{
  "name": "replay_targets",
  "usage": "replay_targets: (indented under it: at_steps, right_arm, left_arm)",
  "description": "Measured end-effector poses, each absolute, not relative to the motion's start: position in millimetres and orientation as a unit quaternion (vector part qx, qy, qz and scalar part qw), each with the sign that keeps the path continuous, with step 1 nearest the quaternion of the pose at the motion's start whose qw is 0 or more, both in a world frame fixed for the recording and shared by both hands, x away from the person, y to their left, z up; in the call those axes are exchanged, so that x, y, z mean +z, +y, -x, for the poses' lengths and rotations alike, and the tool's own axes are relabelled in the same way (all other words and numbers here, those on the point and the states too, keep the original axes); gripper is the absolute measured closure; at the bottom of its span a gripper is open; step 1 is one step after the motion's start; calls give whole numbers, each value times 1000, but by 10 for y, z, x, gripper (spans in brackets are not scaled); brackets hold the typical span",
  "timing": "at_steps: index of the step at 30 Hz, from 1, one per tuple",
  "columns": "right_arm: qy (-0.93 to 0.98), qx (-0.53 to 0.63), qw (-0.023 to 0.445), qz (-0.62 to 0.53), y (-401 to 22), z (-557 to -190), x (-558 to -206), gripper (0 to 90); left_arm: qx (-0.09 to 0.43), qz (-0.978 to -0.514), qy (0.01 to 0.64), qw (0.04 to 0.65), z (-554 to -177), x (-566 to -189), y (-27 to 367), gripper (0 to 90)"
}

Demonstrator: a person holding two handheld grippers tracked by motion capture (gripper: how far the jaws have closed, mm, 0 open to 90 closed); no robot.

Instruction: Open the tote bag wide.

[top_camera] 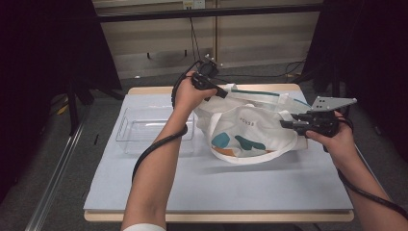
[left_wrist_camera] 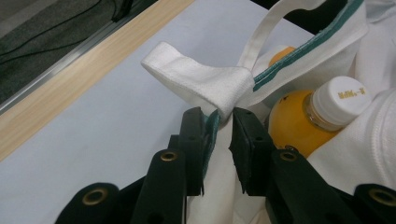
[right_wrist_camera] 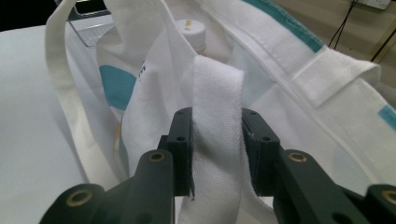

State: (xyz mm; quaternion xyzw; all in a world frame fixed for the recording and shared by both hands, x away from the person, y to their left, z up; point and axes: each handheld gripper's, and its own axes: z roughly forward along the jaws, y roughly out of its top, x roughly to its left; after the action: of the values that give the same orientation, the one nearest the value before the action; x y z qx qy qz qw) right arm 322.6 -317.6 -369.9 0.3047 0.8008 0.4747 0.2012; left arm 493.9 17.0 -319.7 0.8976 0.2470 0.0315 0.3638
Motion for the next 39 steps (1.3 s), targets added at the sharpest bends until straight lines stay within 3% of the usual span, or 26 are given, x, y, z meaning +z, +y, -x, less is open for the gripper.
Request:
replay_targets:
  at_steps: [20,33,39]
  right_arm:
    - [799,489,179,-302,-3191,-3044,-3972,748]
    - [801,490,167,-300,-3181,-2990,-4077,745]
    - [805,486,163,-298,-3169,-2948,-4155,704]
  left_arm:
    - [39,-893,263,362,-5020,-3279,132,805]
    - [42,-890,287,352,-5063,-3333,115,795]
    - [39,-886,302,350,-5080,-3359,168,846]
